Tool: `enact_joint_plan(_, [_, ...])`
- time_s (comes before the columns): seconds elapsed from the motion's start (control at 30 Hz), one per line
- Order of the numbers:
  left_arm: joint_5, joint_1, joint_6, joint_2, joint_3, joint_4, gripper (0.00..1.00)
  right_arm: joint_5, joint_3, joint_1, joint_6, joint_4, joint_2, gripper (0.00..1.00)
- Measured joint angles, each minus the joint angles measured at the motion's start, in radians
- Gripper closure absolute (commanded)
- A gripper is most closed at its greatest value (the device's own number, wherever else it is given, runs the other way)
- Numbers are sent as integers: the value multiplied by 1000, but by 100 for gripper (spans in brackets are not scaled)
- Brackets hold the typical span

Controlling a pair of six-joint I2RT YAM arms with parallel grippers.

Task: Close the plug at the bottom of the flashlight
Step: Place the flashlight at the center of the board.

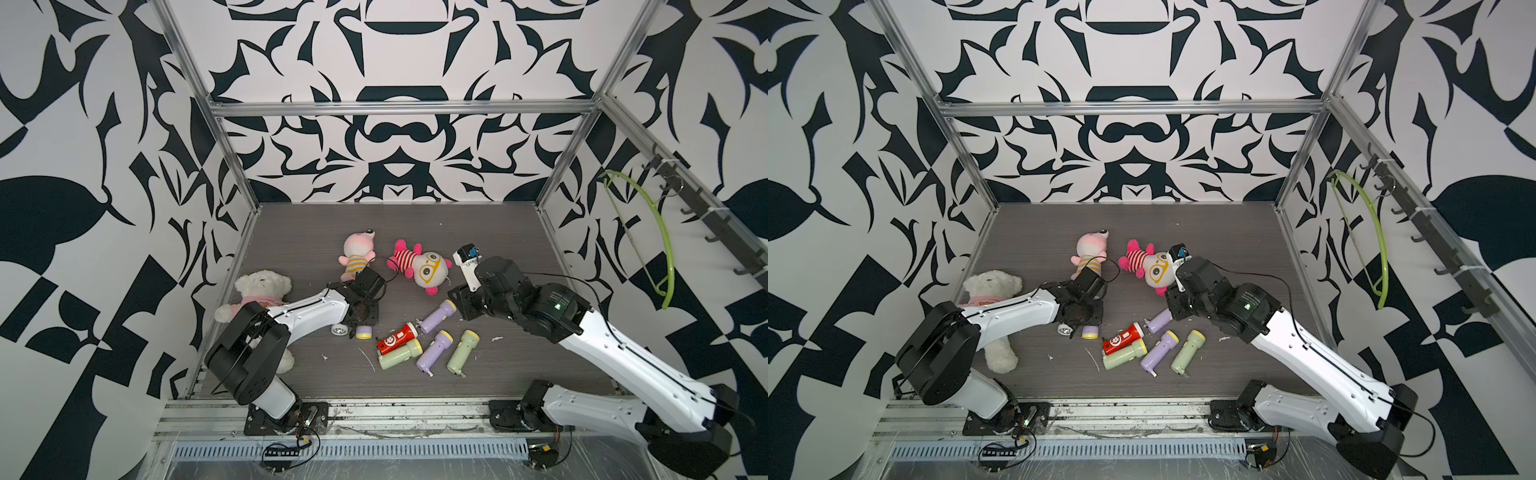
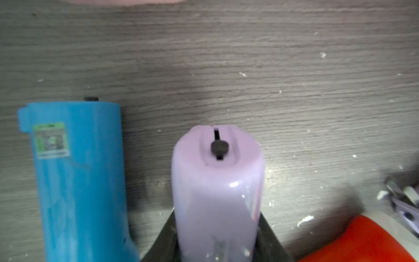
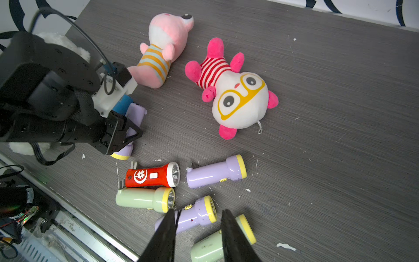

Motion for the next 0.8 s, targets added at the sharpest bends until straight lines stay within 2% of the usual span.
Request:
enact_joint_plan(0.13, [-13,0,10,17,21,-12,51,3,-2,0,0,0,0,63])
enact_joint_plan(0.23, [-25,0,16,23,26,-14,45,3,-2,0,0,1,2,63])
enact_joint_plan(0.6, [-60,6,33,32,100,-53,43,5,-19,0,-1,1,12,61])
enact_joint_plan(0.8, [-84,6,38,-37,116,-106,43,-35,-48,1,-47,14,12,69])
